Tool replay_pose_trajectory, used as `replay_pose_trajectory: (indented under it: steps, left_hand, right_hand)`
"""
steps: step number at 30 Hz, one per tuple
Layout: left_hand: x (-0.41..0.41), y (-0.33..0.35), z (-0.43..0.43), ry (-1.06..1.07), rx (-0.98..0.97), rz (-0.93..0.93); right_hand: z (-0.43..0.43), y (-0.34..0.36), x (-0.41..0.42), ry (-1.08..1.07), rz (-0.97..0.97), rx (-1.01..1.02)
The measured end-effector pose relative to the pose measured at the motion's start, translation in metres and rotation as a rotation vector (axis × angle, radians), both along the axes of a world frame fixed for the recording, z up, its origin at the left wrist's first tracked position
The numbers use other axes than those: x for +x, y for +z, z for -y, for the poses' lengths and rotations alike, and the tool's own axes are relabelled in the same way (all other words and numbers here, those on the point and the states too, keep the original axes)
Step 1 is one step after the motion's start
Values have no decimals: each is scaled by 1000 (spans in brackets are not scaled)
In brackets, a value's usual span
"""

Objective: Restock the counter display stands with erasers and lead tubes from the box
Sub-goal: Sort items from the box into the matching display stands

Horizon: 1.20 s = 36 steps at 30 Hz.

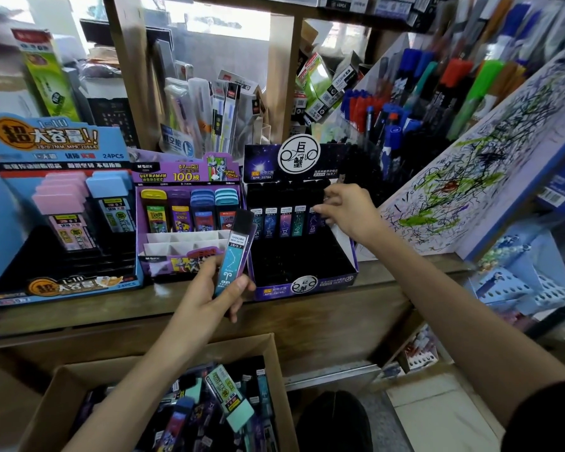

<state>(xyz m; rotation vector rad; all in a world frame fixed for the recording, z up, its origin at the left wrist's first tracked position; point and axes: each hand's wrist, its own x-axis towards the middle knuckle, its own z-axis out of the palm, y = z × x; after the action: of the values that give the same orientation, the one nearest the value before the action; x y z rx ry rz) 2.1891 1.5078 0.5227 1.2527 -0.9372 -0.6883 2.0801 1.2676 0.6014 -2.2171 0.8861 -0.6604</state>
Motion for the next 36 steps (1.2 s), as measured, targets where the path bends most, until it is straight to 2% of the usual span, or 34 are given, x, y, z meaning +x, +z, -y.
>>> replay_pose_trajectory:
  steps: [5,7,9,11,12,15,16,18,21,25,28,31,36]
  left_hand:
    - [-5,4,2,-6,-15,7]
    - [-8,7,4,-14,-18,7]
    - [-10,10,5,-23,-23,4]
    - [-12,14,6,-28,-34,11]
    - [-13,16,6,-31,-37,18]
    - [-15,19,9,-59,-29,30]
    - [-16,20,11,-72,-25,30]
    - [-18,19,13,-92,-21,33]
    - [-17,17,15,-96,-11,44]
    - [-9,12,12,-64,16,102]
    - [-4,7,11,-41,23,46]
    - [-2,4,9,-30,39,26]
    - [-3,1,8,8,67,14]
  right_hand:
    - [-1,-5,5,-100,-12,28]
    - [-4,-2,5,-137,-162,-23]
    - [-14,1,-1,-180,-301,-193]
    - [-30,5,-8,-176,-200,-292]
    - [-42,9,-11,-131,-97,-269]
    - [-74,20,-14,134,187,68]
    - [-81,22,-13,198,200,146]
    - [-91,22,-9,274,168,172]
    - [-96,22,-8,306,265,241]
    - [-68,46,-24,187,489,393]
    - [-39,66,-37,94,487,266]
    - [-19,66,-39,17,325,48]
    - [-9,44,-28,15,56,-168]
